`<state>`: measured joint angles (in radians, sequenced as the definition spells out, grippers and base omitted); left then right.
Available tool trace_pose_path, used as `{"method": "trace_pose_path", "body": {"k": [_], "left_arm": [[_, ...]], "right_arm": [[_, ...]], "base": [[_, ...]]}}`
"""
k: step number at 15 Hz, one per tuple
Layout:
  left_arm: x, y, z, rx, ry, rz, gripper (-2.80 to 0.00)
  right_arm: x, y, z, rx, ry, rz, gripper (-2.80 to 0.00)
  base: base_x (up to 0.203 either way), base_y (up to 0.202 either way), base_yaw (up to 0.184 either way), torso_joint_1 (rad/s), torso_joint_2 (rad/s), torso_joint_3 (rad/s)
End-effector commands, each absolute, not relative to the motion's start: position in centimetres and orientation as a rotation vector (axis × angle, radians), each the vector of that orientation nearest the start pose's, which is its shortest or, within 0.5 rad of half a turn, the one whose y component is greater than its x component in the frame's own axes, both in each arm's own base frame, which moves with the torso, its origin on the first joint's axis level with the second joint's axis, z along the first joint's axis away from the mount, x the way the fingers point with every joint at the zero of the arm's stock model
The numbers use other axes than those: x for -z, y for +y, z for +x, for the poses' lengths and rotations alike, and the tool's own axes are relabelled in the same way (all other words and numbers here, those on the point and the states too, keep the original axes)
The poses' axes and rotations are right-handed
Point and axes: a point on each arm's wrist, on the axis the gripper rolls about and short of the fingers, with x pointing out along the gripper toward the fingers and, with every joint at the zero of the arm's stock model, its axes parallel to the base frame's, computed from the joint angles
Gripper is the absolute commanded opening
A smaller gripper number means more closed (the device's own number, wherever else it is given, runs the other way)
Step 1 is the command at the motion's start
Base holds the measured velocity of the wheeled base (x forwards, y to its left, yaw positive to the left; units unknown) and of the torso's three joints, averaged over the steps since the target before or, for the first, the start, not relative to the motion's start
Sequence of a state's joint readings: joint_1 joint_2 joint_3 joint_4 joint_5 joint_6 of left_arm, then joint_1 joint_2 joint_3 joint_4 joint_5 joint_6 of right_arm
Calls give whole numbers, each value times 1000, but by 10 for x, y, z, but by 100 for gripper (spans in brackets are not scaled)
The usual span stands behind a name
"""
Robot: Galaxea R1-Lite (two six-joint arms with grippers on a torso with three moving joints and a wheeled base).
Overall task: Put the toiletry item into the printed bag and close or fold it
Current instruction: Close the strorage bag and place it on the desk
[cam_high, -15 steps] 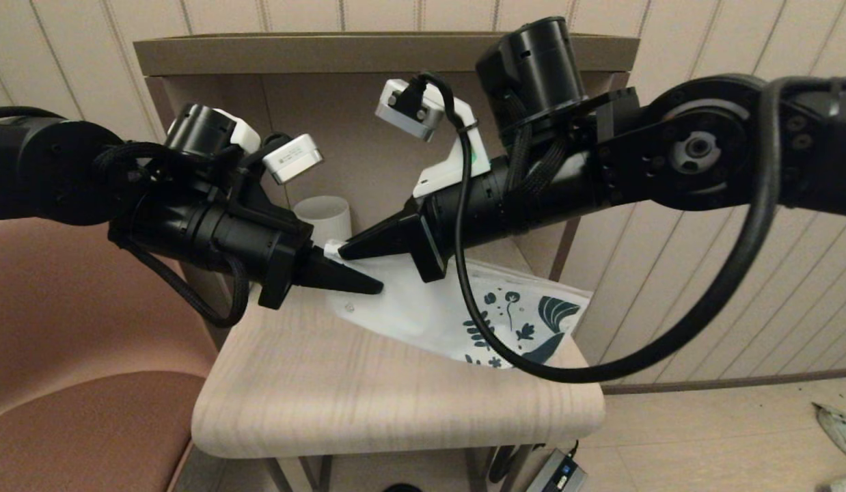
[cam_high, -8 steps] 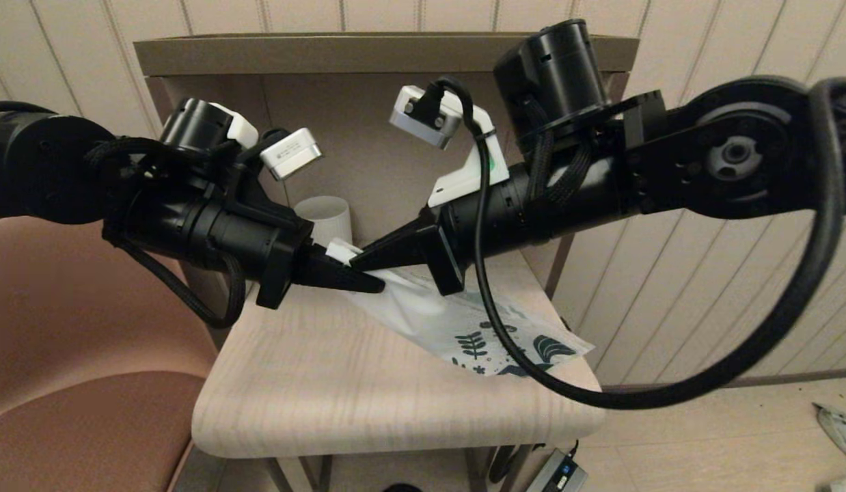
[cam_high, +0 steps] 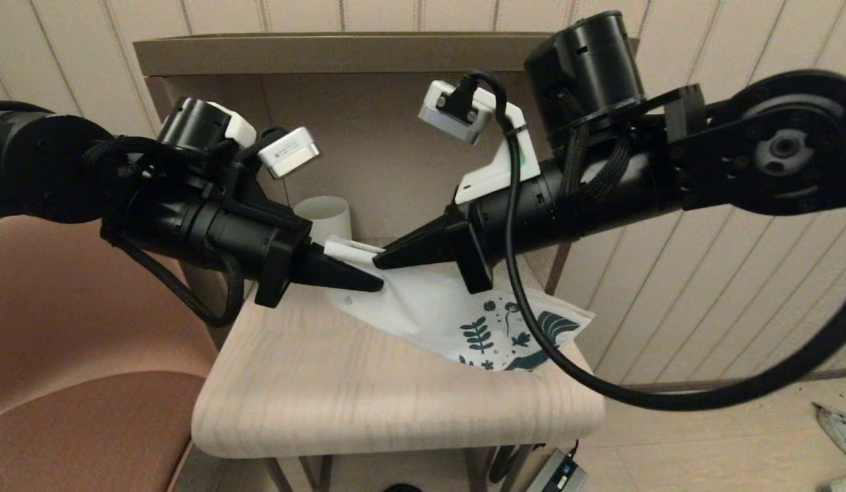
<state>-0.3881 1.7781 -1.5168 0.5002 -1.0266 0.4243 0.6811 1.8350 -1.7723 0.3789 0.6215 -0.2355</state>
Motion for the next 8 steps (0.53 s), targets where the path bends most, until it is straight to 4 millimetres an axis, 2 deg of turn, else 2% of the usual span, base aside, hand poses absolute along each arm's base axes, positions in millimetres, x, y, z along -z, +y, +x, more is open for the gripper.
{"method": "trace_pose_path", "body": {"k": [1,8], "left_arm": [[-258,-137,285,1475,482,74,-280],[-260,-133,287,1461,475,72,-280]], "right_arm": [[-313,221,256,-1328,326,-211,-280],[-302,207,251,-1302,379,-208,-280]], "base": [[0,0,0,0,0,0],[0,0,0,0,0,0]]}}
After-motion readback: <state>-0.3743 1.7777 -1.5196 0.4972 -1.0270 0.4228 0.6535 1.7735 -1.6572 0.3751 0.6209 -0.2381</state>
